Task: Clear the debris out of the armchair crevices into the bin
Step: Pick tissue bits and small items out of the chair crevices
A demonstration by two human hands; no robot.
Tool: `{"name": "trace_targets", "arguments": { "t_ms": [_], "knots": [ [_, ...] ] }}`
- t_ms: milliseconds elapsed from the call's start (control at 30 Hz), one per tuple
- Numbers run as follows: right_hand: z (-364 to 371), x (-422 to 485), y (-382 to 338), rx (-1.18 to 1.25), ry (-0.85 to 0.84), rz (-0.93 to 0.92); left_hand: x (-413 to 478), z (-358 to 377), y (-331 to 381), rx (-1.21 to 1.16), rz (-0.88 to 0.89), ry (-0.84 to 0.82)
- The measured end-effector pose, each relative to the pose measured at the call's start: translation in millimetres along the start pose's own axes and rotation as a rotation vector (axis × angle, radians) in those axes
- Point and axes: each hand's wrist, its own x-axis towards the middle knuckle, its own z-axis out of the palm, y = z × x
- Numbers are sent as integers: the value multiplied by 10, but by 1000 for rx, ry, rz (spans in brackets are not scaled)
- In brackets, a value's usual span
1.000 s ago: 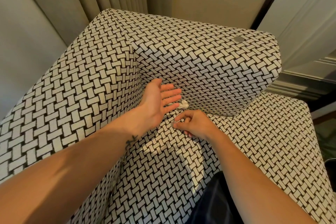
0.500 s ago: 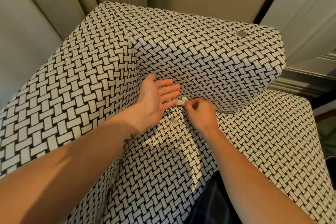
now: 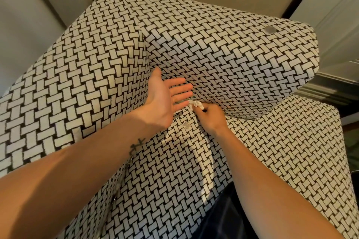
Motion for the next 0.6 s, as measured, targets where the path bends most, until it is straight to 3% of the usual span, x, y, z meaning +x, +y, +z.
{"name": "trace_targets", "arguments": {
  "t_ms": [133,400,600],
  "knots": [
    [-123,-97,-41,216,-33,-26,24,-12,3,15,-5,7],
    [-307,-397,-342,409,-3,-122,-50,44,-9,206,-58,-30],
    [-254,-484,-488,453,-22,-197,-98,74,-16,194,-117,-148]
  ]
}}
